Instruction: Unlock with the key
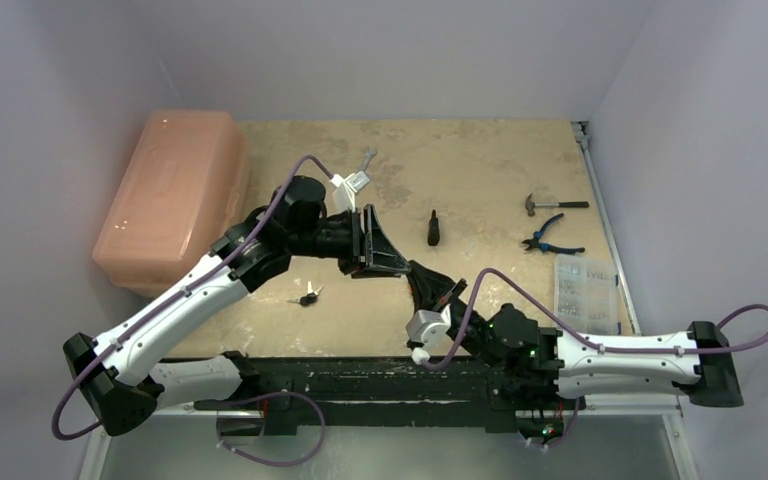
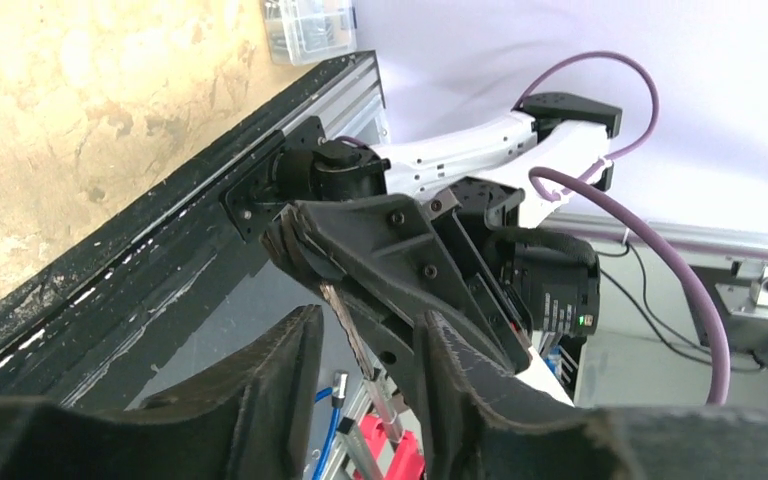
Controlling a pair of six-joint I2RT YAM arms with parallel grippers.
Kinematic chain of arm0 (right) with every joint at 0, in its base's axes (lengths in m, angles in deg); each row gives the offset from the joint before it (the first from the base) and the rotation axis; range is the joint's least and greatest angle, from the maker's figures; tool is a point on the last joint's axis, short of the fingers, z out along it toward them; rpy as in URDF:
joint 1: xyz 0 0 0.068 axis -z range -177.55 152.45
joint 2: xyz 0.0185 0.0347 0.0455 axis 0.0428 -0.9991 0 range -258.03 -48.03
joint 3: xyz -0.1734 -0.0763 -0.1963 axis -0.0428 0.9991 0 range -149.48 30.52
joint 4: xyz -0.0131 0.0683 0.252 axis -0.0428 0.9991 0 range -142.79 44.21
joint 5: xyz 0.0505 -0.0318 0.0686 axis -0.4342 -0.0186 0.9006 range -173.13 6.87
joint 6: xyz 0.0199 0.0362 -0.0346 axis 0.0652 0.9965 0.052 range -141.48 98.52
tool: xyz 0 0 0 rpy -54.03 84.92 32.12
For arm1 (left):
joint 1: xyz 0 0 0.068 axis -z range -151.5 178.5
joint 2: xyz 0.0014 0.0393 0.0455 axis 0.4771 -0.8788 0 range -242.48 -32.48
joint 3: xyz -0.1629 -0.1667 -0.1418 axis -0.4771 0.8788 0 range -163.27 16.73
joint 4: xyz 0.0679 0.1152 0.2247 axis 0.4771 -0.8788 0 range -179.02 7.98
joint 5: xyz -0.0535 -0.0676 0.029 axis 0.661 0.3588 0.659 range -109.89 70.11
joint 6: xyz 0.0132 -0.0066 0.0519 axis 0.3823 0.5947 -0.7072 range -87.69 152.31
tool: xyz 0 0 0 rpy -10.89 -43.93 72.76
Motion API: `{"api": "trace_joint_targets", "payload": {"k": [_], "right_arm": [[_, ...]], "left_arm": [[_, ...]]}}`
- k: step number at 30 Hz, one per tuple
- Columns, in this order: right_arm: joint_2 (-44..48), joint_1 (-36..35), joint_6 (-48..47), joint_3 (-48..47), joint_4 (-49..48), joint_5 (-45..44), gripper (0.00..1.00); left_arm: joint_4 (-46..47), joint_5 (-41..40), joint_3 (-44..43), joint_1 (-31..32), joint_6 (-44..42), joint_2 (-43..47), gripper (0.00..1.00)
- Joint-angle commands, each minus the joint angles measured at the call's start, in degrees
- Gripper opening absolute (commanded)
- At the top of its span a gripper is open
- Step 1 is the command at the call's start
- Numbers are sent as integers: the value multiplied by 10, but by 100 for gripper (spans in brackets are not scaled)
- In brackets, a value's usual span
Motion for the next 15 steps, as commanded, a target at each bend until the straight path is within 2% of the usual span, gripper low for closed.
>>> {"api": "trace_joint_targets", "payload": {"k": [1,5,10,11,13,15], "right_arm": [[16,-5,107,-55,102,11,0],[25,-5,186,-93,185,28,0],[41,-5,351,-172,315,67,0],[44,-5,382,-183,343,76,0],[37,-3,459,-210,383,97,0],[16,5,521,-238,420,128,0]], "left_arm": [[0,-12,-40,-13,-39,7,48],[-10,-42,-69,-14,-107,17,57],[-32,-221,-78,-14,-241,92,60],[-15,-243,-63,-14,-266,120,64],[12,-251,-35,-14,-316,166,84],[46,-235,-4,-14,-349,205,91]]}}
